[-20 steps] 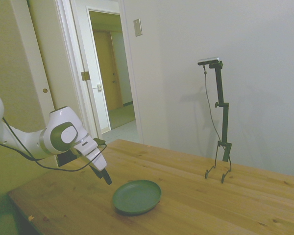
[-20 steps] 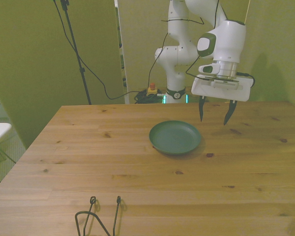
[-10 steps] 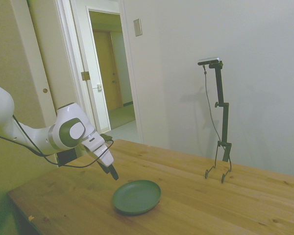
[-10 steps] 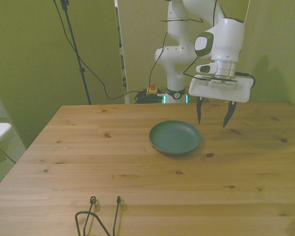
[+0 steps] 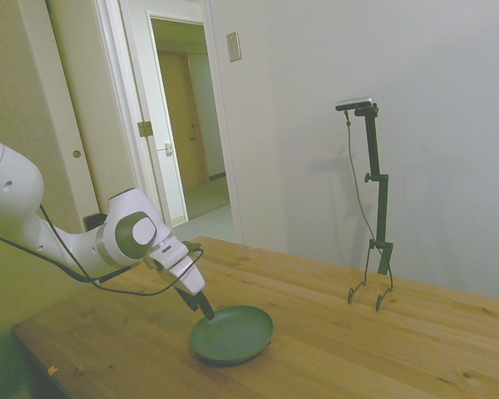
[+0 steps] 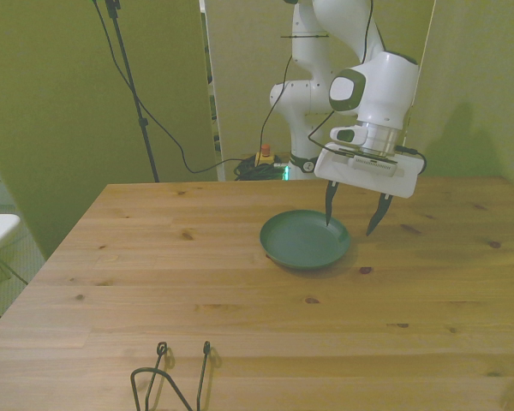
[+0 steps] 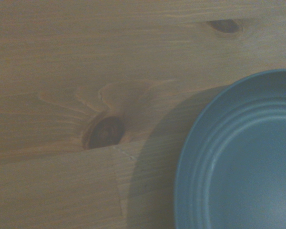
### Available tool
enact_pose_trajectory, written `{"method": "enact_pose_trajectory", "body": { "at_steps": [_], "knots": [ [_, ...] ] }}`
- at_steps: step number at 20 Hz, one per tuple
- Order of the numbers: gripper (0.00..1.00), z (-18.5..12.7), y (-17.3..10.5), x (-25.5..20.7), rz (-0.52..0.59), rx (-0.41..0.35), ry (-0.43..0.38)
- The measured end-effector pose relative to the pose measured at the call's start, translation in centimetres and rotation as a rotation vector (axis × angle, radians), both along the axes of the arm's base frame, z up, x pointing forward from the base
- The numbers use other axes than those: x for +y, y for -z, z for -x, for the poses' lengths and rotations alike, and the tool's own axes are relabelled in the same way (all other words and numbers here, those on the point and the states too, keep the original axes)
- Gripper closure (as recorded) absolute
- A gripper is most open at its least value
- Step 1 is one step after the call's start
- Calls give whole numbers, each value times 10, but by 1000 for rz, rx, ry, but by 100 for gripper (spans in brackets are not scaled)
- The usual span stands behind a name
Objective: Load the plate
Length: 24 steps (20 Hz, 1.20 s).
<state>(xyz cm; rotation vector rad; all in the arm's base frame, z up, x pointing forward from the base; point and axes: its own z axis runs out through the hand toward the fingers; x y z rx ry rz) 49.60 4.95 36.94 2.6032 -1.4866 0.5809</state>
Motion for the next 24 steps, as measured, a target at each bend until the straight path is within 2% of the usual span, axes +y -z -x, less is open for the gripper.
{"method": "enact_pose_trajectory", "body": {
  "at_steps": [4,5,10,24],
  "knots": [
    [0,2,10,-4,12,1,-5],
    [100,4,14,-5,16,4,-6],
    [100,5,24,-6,1,2,-2],
    [100,-1,28,-3,-24,-16,12]
  ]
}}
